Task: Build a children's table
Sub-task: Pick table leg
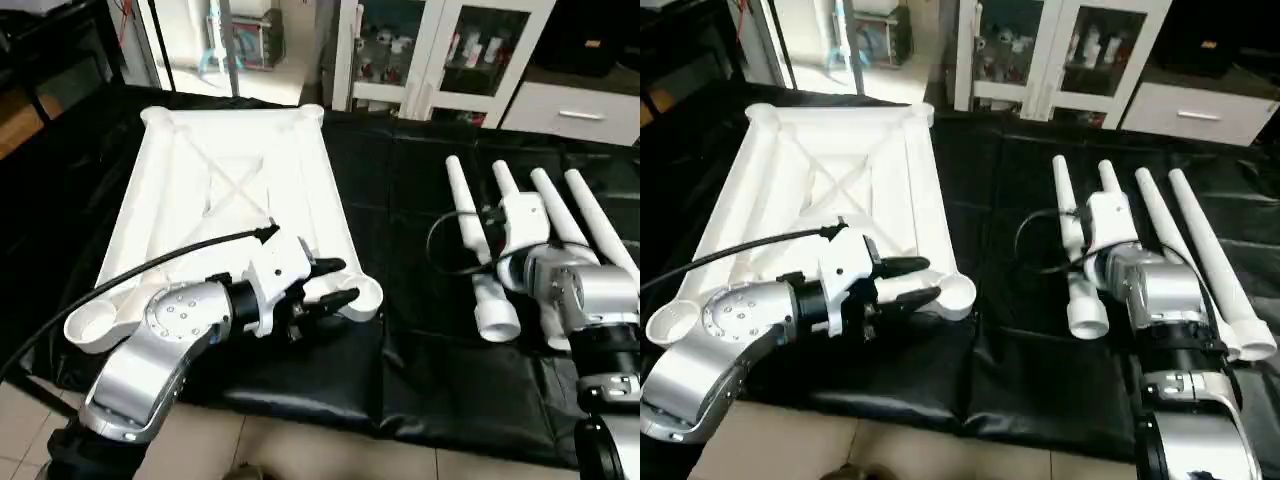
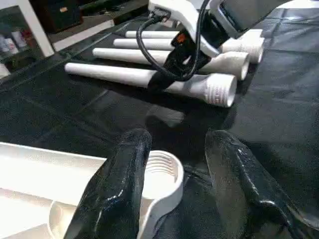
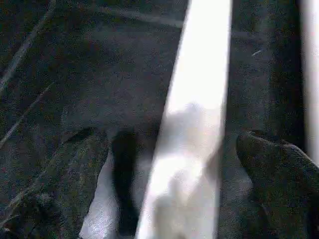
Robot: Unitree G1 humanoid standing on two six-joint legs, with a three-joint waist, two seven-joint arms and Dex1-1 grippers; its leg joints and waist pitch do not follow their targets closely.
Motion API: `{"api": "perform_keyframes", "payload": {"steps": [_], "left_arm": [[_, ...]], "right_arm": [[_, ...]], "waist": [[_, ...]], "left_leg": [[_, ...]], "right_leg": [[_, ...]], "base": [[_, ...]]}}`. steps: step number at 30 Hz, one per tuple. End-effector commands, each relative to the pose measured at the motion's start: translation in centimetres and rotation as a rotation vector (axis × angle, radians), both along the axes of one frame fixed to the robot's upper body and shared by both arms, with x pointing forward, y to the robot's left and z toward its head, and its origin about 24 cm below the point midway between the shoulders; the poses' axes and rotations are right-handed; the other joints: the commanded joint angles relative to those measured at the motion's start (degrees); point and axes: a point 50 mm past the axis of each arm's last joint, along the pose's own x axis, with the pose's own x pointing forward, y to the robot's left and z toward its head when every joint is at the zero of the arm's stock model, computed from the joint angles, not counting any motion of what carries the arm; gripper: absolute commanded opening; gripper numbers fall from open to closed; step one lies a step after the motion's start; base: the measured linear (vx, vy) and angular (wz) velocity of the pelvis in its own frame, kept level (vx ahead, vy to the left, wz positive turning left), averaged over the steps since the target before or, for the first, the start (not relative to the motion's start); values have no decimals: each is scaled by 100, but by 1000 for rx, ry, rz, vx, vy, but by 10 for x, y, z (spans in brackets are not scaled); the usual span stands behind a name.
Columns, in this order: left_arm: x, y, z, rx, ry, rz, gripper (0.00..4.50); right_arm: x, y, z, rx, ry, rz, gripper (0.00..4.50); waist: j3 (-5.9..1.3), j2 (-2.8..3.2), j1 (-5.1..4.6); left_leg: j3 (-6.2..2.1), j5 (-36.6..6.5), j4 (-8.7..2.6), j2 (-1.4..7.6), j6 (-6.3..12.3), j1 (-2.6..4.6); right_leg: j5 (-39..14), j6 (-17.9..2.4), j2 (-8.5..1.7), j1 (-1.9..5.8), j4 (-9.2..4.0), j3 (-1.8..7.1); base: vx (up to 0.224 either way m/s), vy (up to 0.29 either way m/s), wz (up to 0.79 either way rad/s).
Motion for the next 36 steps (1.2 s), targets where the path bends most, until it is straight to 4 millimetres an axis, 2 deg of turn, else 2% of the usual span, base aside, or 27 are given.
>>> {"api": "perform_keyframes", "payload": {"steps": [1,5,7,13,16,17,21,23,25,26,30,33,36], "left_arm": [[-3,-3,6,-1,-13,-30,213],[-5,-4,6,1,-7,-45,213],[-5,-4,7,1,-4,-51,214],[-6,-3,9,10,6,-77,214],[-6,-3,10,14,4,-82,214],[-6,-3,10,14,4,-82,214],[-6,-4,10,17,6,-83,214],[-6,-4,10,9,13,-80,214],[-5,-4,10,2,20,-69,214],[-5,-4,10,1,23,-69,214],[-6,-4,10,4,19,-77,214],[-6,-3,10,3,17,-76,214],[-1,-2,15,-49,27,-27,214]], "right_arm": [[-2,-1,-4,23,27,14,450],[-5,-3,-12,13,89,-6,450],[-6,-3,-14,18,109,-15,420],[-6,-5,-16,64,133,-9,369],[-7,-6,-17,68,141,-4,349],[-7,-6,-17,68,141,-4,327],[-7,-7,-18,70,147,-6,316],[-7,-7,-18,67,150,-4,285],[-7,-7,-19,68,153,-3,275],[-7,-8,-19,68,154,-6,253],[-7,-8,-20,68,149,-8,230],[-7,-8,-19,79,141,-10,197],[-4,-8,-7,124,67,-16,192]], "waist": [[-376,-84,13],[-366,-89,11],[-360,-81,13],[-349,-69,14],[-351,-72,17],[-352,-71,18],[-361,-79,17],[-361,-82,20],[-357,-81,18],[-356,-78,18],[-357,-78,17],[-357,-68,20],[-360,-66,21]], "left_leg": [[-70,-12,-351,337,185,135],[-67,-136,-357,333,104,136],[-64,-233,-363,334,48,143],[-67,-545,-383,334,-128,148],[-72,-522,-386,333,-138,134],[-74,-514,-387,336,-132,140],[-72,-424,-378,331,-97,133],[-69,-421,-376,333,-87,136],[-71,-469,-383,336,-102,138],[-71,-492,-384,335,-113,137],[-71,-522,-385,333,-135,138],[-72,-513,-386,333,-139,139],[-71,-547,-387,338,-158,146]], "right_leg": [[811,-1520,-363,216,-293,210],[589,-1534,-362,208,-307,212],[434,-1523,-362,195,-317,214],[78,-1441,-366,182,-340,220],[128,-1432,-365,190,-337,217],[142,-1425,-359,184,-336,214],[259,-1452,-359,188,-325,212],[264,-1464,-359,185,-325,212],[202,-1462,-359,184,-329,210],[179,-1462,-360,183,-331,212],[146,-1466,-359,182,-335,210],[188,-1446,-358,181,-336,213],[201,-1450,-357,182,-334,215]], "base": [[0,0,0],[0,0,0],[0,0,0],[0,0,0],[0,0,0],[0,0,0],[0,0,0],[0,0,0],[0,0,0],[0,0,0],[0,0,0],[0,0,0],[0,0,0]]}}
